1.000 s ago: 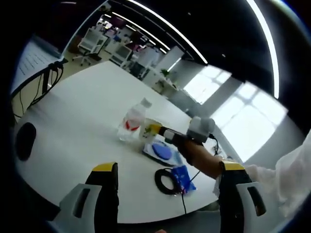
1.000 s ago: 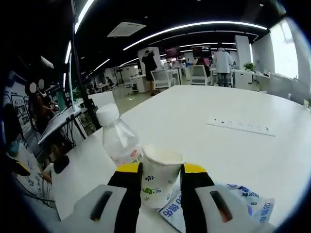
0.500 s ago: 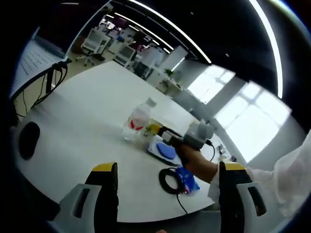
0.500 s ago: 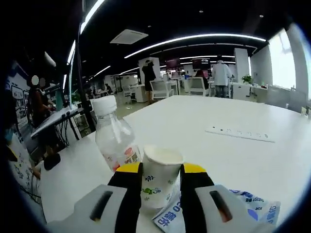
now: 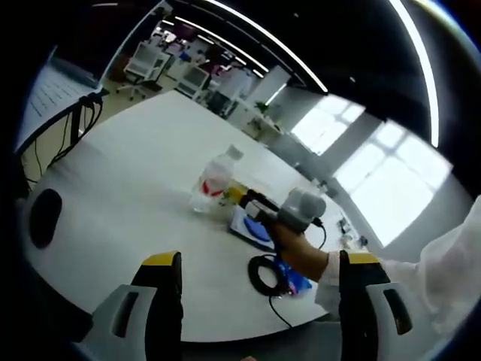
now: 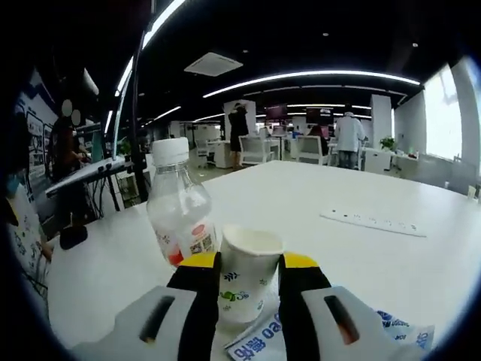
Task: Arrange the tabletop items into an orderly group along one side of the table until the central work area is clear of visible clutter.
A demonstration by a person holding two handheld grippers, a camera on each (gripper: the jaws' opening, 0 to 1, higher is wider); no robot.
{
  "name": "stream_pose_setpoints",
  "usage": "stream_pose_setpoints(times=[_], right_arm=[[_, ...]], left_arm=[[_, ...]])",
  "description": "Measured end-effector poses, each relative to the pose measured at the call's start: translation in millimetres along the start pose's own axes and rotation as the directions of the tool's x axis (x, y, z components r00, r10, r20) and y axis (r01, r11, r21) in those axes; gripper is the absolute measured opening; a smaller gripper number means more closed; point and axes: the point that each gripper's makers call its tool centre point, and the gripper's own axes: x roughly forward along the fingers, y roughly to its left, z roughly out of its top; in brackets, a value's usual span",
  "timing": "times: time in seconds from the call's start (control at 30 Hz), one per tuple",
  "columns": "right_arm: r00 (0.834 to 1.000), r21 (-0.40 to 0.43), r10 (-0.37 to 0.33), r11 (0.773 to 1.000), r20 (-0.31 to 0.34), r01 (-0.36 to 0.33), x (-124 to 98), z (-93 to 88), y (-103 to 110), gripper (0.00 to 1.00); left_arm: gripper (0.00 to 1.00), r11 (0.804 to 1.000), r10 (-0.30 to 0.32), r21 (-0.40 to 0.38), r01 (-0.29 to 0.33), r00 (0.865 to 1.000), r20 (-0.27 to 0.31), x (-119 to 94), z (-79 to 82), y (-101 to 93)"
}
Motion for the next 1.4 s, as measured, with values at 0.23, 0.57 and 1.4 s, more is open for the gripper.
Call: stream_pose_setpoints(times=[0.23, 0.57, 1.4], right_arm=[[1.0, 0.004, 0.012, 1.0, -0.003, -0.012, -3, -3.9, 1, 0.27], [1.0, 0.002, 0.013, 1.0, 0.003, -0.013, -4, -6.5, 0, 0.27], [0.996, -0.061, 0.029, 0.998, -0.083, -0.034, -14, -23.1, 7, 0.27]], left_arm=[[0.83, 1.0, 0.005, -0.008, -0.005, 1.0, 0.0, -1, -1.2, 0.3], [0.82, 1.0, 0.005, -0.011, -0.005, 1.0, 0.0, 0, -1.1, -0.1], [0.82, 1.0, -0.002, -0.018, 0.002, 1.0, 0.007, 0, 0.0, 2.0]])
